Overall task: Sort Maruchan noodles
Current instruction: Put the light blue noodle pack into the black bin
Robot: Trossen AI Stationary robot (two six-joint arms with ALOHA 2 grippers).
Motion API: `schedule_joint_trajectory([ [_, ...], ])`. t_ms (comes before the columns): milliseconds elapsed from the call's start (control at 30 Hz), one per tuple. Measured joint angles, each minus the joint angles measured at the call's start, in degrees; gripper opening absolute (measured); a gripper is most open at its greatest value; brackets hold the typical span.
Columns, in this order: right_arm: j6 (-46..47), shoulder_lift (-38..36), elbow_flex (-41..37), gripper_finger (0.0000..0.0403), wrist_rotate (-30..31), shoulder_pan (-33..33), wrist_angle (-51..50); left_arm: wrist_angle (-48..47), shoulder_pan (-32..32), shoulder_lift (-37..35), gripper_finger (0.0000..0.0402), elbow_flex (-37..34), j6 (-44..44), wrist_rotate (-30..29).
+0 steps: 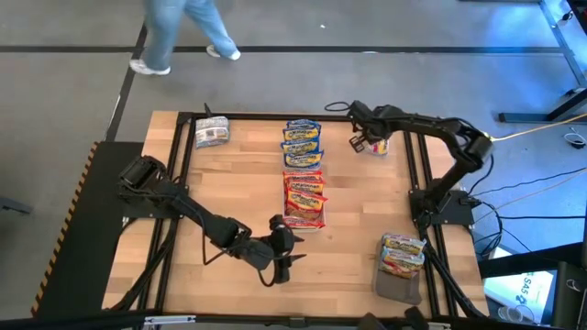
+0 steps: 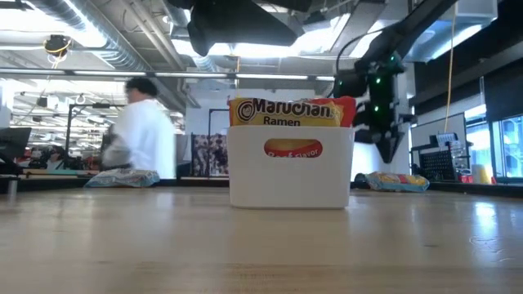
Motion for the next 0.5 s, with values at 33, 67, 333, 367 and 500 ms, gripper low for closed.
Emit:
schedule_joint_trajectory([
  [33, 0.78, 0.88, 0.00, 0.0002, -0.02, 0.01, 0.20, 0.00, -0.02, 0.00, 0.0195, 0.00, 0.00, 0.00],
  [67, 1.41, 1.75, 0.00, 0.0004, -0.03, 0.02, 0.25, -0.01, -0.10, 0.00, 0.0195, 0.00, 0.00, 0.00],
  [333, 4.47, 7.30, 0.20, 0.0005, 2.49, -0.30, 2.57, -0.01, -0.30, 0.00, 0.0195, 0.00, -0.15, 0.01],
  [367, 4.62, 7.47, 0.22, 0.0005, 2.52, -0.28, 2.77, -0.01, -0.33, 0.00, 0.0195, 0.00, -0.17, 0.00],
  [500, 3.69, 7.20, 0.20, 0.0005, 1.43, 0.38, 1.99, 0.00, -0.46, 0.00, 0.0195, 0.00, -0.17, 0.03],
])
